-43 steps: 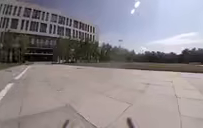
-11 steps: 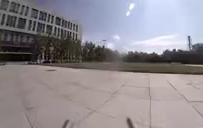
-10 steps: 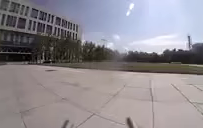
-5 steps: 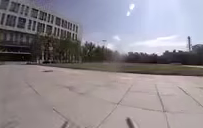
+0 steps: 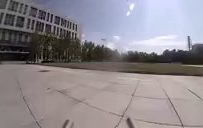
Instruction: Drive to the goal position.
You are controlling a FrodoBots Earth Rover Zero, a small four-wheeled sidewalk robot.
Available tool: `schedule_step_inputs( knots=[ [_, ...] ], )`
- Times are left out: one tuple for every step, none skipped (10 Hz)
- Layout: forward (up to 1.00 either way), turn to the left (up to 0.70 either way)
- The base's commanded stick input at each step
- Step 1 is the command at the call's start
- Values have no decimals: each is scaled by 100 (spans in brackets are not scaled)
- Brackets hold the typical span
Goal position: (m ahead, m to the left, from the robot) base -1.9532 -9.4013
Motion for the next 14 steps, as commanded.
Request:
schedule_step_inputs(
  knots=[
    [70, -1],
    [70, -12],
    [70, -34],
    [70, -34],
    [70, -34],
    [70, -34],
    [70, -34],
    [70, -34],
    [70, -34],
    [70, -34],
    [70, -34],
    [70, -34],
    [70, -34],
    [70, -34]
  ],
)
